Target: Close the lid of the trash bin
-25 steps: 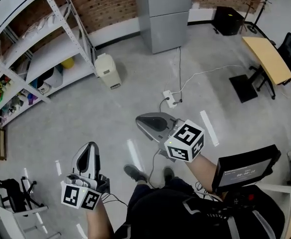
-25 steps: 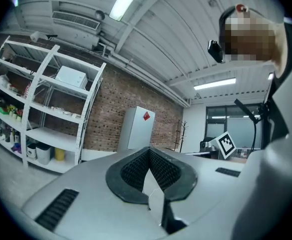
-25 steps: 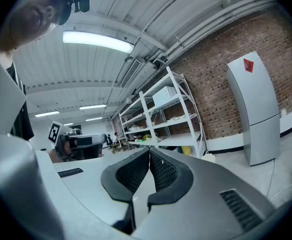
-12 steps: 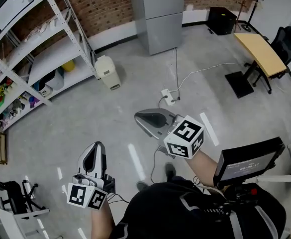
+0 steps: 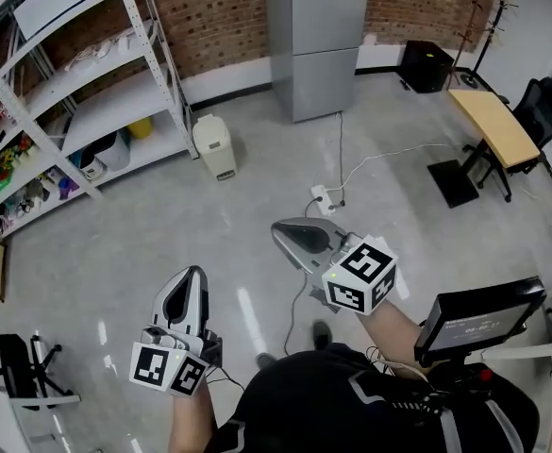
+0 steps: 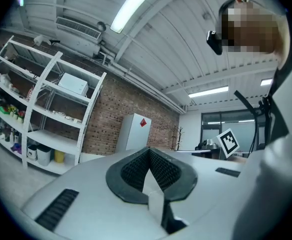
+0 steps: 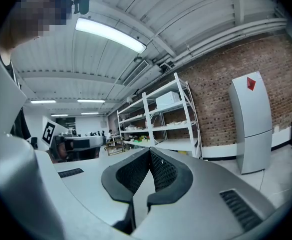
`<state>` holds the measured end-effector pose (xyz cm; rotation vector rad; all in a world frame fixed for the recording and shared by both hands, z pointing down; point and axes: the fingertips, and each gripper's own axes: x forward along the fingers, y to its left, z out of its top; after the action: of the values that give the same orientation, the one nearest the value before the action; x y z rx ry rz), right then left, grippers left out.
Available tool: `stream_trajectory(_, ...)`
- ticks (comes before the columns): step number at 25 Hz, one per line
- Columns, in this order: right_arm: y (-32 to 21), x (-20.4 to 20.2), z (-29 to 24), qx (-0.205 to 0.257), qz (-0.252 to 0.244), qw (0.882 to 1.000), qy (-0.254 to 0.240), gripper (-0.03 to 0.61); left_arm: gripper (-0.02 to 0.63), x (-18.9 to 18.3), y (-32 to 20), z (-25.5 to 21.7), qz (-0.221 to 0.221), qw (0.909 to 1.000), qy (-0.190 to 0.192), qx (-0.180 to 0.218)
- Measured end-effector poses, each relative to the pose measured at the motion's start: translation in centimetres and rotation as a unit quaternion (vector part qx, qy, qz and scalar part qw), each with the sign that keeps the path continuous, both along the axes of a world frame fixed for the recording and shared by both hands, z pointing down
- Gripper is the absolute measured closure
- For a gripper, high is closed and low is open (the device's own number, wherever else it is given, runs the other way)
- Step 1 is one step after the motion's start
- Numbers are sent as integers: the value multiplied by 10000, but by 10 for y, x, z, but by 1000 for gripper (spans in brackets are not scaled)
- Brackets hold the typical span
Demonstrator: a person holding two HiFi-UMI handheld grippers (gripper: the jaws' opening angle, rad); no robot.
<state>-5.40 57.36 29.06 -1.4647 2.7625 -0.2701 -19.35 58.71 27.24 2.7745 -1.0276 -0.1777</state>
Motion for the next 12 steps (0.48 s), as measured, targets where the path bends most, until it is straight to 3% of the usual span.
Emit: stream_trajectory(12,6,11,-4,101,92,9999,99,571,615,9,4,5,-28,10000,-14,-39)
